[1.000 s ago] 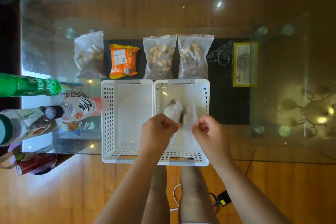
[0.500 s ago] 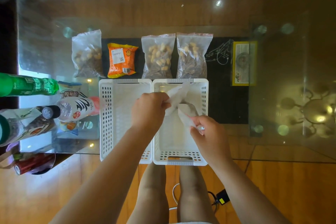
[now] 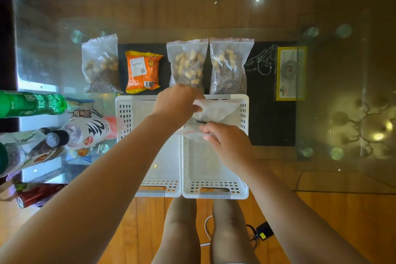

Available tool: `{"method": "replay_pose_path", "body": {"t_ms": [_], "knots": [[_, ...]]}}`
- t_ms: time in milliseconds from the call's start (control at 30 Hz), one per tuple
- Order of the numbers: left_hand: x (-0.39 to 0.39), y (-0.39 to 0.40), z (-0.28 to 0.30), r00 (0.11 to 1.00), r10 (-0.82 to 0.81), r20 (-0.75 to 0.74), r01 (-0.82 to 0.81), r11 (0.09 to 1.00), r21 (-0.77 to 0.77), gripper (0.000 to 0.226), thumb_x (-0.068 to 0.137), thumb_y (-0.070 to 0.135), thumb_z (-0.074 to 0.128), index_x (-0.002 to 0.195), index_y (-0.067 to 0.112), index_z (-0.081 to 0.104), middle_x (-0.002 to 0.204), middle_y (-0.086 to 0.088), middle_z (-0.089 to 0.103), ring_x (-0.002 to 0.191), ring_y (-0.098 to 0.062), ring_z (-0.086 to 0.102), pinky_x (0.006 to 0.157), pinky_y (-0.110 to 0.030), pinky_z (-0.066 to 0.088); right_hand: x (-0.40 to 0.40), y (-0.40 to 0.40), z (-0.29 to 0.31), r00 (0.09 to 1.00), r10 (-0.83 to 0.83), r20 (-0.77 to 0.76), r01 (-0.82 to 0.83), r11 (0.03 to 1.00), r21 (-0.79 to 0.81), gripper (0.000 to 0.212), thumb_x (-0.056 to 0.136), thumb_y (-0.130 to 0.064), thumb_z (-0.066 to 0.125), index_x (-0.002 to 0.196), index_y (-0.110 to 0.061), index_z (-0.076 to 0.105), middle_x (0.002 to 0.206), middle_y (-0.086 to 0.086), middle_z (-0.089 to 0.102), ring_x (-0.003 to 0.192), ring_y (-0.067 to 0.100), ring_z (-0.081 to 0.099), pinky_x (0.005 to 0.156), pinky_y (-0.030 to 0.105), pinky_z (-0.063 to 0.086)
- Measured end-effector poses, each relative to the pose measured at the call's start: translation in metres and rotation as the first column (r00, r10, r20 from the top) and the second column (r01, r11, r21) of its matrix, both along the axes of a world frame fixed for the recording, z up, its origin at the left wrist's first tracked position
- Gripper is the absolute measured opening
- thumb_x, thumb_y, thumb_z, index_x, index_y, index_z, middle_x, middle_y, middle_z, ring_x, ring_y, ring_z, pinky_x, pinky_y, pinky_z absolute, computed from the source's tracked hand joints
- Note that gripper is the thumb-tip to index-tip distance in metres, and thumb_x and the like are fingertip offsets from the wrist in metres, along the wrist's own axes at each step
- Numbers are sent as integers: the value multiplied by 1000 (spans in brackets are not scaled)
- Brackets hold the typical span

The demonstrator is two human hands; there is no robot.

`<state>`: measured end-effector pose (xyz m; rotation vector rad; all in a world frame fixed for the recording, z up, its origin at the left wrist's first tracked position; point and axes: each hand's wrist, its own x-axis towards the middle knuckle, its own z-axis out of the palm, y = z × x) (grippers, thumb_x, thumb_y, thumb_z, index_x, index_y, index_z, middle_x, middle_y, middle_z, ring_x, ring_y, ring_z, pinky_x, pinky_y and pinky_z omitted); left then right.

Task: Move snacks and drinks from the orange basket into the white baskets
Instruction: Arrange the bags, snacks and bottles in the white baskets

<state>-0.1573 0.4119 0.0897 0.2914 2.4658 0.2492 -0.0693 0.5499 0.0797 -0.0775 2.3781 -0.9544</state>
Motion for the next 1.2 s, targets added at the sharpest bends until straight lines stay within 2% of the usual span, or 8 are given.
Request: {"method": "replay_pose_path", "body": {"t_ms": [267, 467, 633, 767, 900, 1067, 1133, 1200], "knots": [[-4, -8, -2, 997, 74, -4, -73, 992, 101, 22, 90, 31, 57, 108, 28, 70, 111, 4, 71, 98, -20, 65, 82, -38, 54, -12, -1, -16, 995, -81, 54, 85, 992, -88, 21, 93, -23, 51, 106, -17, 65, 103, 0, 71, 95, 15, 63, 77, 19, 41], [-9, -16, -8, 990, 133, 46, -139, 973, 182, 23, 88, 33, 60, 107, 28, 70, 111, 6, 71, 99, -16, 65, 82, -34, 54, -15, 5, -14, 963, -232, 136, 259, 935, -240, 15, 87, -16, 60, 100, -14, 68, 102, -1, 71, 100, 12, 64, 89, 27, 50], [-22, -24, -10, 953, 241, 184, -294, 881, 370, 26, 89, 32, 57, 112, 25, 67, 111, 7, 69, 97, -5, 62, 84, -21, 46, -39, 25, -2, 963, -267, 44, 269, 925, -269, 13, 86, -15, 62, 96, -21, 69, 88, -19, 65, 84, 3, 65, 75, 15, 50], [-44, -28, -24, 950, 296, 103, -312, 872, 376, 28, 93, 21, 52, 119, 19, 61, 117, 2, 66, 103, -10, 60, 83, -16, 41, -83, 43, 0, 927, -361, -97, 324, 906, -273, 15, 87, -16, 59, 94, -28, 65, 81, -20, 64, 77, 0, 64, 69, 14, 52], [-79, -22, -53, 975, 221, -35, -205, 946, 251, 43, 93, 14, 53, 134, 20, 46, 140, -5, 49, 123, -22, 50, 93, -28, 43, -137, 43, -35, 928, -330, -174, 316, 943, -107, 21, 89, -12, 55, 103, -26, 61, 101, -11, 64, 91, 0, 59, 76, 12, 44], [-117, -21, -86, 984, 162, -73, -158, 986, 53, 65, 88, -7, 48, 145, 19, 28, 151, -5, 30, 139, -28, 28, 108, -44, 32, -186, 37, -84, 986, -101, -133, 123, 978, 171, 49, 89, -12, 55, 135, -19, 41, 146, 2, 40, 134, 21, 37, 107, 40, 35], [-124, -22, -92, 993, 108, -41, -108, 994, -12, 68, 88, -7, 48, 146, 20, 25, 151, -6, 30, 138, -29, 28, 108, -47, 31, -195, 36, -93, 994, -11, -110, 40, 966, 257, 52, 91, -13, 54, 139, -17, 35, 148, 6, 37, 140, 26, 28, 115, 46, 15], [-127, -22, -95, 1000, 20, -17, -22, 996, -87, 66, 88, -4, 51, 145, 19, 26, 148, -8, 35, 137, -30, 32, 108, -47, 31, -197, 36, -95, 988, 12, -157, 40, 944, 327, 47, 91, -13, 53, 136, -15, 40, 135, 9, 52, 132, 28, 40, 116, 47, 8]]}}
